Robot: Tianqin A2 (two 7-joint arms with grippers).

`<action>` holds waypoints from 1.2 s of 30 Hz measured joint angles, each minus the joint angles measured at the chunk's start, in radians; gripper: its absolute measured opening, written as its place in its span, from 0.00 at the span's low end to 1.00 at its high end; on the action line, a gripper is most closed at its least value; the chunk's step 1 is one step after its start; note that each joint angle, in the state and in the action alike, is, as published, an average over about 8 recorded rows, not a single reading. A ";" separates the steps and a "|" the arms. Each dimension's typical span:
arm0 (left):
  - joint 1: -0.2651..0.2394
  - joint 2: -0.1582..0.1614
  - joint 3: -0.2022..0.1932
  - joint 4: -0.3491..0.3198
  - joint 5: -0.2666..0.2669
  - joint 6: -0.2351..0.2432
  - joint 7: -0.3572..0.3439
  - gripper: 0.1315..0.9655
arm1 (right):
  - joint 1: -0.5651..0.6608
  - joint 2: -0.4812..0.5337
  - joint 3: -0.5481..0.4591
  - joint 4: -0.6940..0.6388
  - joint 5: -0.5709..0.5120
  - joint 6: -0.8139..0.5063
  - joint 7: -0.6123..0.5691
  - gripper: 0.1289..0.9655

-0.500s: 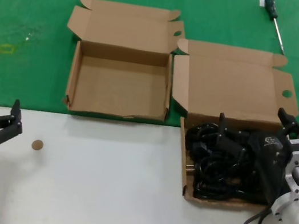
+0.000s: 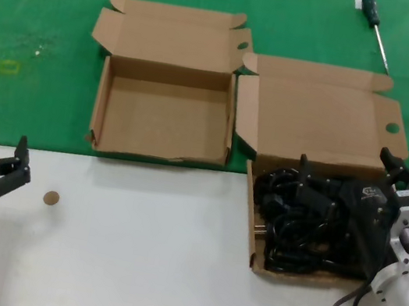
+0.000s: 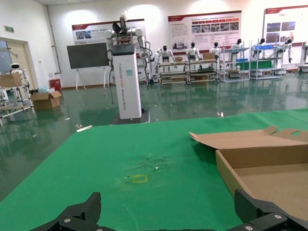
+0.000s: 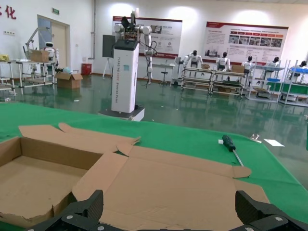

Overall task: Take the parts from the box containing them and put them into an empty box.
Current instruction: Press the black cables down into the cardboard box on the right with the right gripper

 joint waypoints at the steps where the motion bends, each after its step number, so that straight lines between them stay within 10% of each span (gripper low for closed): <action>1: 0.000 0.000 0.000 0.000 0.000 0.000 0.000 1.00 | 0.000 0.000 0.000 0.000 0.000 0.000 0.000 1.00; 22: 0.000 0.000 0.000 0.000 0.000 0.000 0.000 0.83 | 0.004 0.066 -0.040 -0.006 0.024 0.021 0.021 1.00; 36: 0.000 0.000 0.000 0.000 0.000 0.000 -0.001 0.55 | 0.072 0.335 -0.028 -0.008 0.014 -0.225 0.027 1.00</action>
